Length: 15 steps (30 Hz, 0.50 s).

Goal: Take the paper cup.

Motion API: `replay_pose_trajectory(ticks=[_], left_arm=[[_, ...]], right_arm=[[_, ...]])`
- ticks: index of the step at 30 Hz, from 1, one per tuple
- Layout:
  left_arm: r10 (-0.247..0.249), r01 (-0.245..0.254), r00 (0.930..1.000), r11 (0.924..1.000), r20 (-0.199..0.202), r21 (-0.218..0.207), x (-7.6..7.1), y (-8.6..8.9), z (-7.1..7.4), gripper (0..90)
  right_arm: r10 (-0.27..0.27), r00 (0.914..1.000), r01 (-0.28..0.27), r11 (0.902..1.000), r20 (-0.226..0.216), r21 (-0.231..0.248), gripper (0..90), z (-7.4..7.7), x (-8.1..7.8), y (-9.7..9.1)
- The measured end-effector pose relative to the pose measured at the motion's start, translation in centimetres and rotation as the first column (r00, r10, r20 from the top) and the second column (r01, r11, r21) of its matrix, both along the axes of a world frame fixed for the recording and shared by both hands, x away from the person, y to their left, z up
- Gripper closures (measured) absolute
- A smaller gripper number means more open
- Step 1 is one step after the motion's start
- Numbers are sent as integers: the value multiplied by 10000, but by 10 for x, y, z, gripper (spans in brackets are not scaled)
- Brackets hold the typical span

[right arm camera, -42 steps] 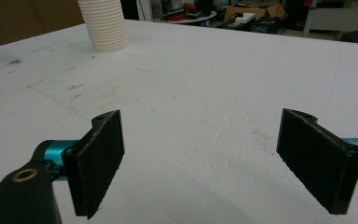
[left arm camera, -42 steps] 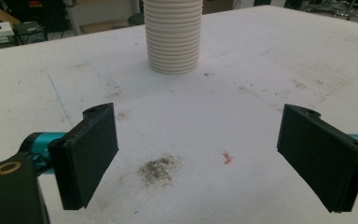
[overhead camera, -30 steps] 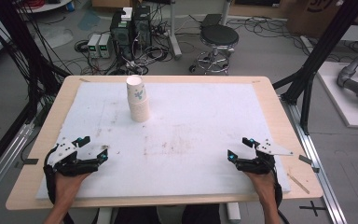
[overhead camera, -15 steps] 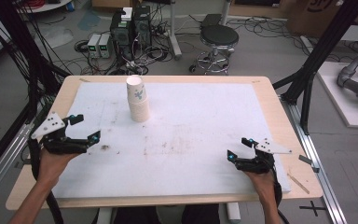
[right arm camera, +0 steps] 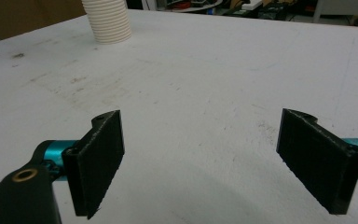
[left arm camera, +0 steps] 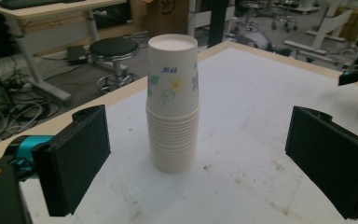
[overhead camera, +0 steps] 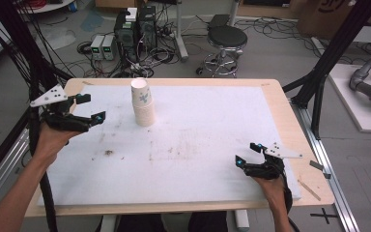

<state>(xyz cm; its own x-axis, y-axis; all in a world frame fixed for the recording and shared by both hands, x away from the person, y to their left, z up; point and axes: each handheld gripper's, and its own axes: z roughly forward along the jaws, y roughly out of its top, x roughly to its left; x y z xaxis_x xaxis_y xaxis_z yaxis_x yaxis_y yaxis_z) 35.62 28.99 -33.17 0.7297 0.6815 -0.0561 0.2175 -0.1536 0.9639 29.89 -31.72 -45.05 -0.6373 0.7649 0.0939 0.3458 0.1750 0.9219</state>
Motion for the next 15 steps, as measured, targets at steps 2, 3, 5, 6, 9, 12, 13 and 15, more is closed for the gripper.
replay_pose_trajectory(ticks=[2, 3, 5, 6, 9, 12, 13, 15], left_arm=[[-217, 217, 9998, 9998, -36, -31, 9, -1, 4, 64], [-288, 288, 9996, 9996, -24, -14, 14, -2, 6, 64], [-498, 498, 9987, 9987, -102, 61, 23, -4, 9, 64], [-605, 607, 9980, 9981, -169, 143, 27, -6, 10, 64], [-1103, 1112, 9930, 9936, -413, 206, 44, -11, 19, 64], [-1290, 1303, 9905, 9911, -470, 264, 52, -14, 25, 64], [-1376, 1395, 9890, 9897, -535, 331, 55, -15, 28, 64], [-1463, 1501, 9871, 9870, -657, 570, 63, -16, 35, 64]], right_arm=[[26, 10000, -25, 10000, -63, 18, 149, 0, 1, 0], [26, 10000, -25, 10000, -63, 18, 149, 0, 1, 0], [59, 9999, -59, 10000, -117, 33, 149, 0, 2, -1], [37, 9999, -37, 10000, -131, 48, 148, 0, 2, -1], [79, 9999, -79, 10000, -74, 38, 148, 0, 1, -1], [58, 10000, -58, 10000, -1, 48, 148, 0, 0, -1], [73, 10000, -73, 10000, 68, 38, 149, 0, 0, -1], [89, 9999, -89, 10000, 79, 28, 149, 0, 0, -1]])
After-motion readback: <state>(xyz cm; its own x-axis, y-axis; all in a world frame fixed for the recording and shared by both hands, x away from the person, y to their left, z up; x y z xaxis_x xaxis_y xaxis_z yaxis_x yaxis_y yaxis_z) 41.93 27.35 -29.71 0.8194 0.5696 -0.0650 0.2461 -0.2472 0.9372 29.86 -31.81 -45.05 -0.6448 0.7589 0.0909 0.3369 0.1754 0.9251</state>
